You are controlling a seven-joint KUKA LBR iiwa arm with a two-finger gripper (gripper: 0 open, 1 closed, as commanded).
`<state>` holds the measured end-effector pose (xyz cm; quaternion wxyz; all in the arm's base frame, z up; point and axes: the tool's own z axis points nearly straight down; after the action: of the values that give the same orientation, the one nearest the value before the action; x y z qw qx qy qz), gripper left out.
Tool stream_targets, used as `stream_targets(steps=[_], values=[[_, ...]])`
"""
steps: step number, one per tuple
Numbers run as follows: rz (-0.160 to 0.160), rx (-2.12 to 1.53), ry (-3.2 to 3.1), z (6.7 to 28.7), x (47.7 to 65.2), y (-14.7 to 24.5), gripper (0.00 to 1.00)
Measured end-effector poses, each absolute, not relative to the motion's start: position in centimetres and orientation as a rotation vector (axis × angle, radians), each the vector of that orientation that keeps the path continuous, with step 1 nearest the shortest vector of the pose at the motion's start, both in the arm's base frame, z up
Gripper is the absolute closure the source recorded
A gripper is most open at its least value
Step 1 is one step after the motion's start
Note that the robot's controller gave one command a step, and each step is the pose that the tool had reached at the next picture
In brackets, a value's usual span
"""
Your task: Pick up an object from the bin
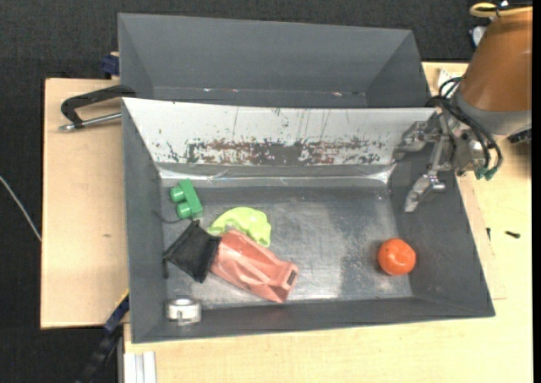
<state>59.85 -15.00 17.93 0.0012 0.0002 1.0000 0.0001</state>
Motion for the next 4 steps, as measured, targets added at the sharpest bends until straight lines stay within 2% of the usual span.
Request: stream_targets(steps=[1,2,3,4], values=[[-0.001,-0.002,3.138,17.9,59.8,-15.0,0.00],[0.001,-0.206,3.133,17.2,58.9,-14.1,0.00],[-0.002,-0.748,3.044,7.4,58.0,-9.3,1.00],[-0.003,-0.748,3.044,7.4,58.0,-9.3,1.00]])
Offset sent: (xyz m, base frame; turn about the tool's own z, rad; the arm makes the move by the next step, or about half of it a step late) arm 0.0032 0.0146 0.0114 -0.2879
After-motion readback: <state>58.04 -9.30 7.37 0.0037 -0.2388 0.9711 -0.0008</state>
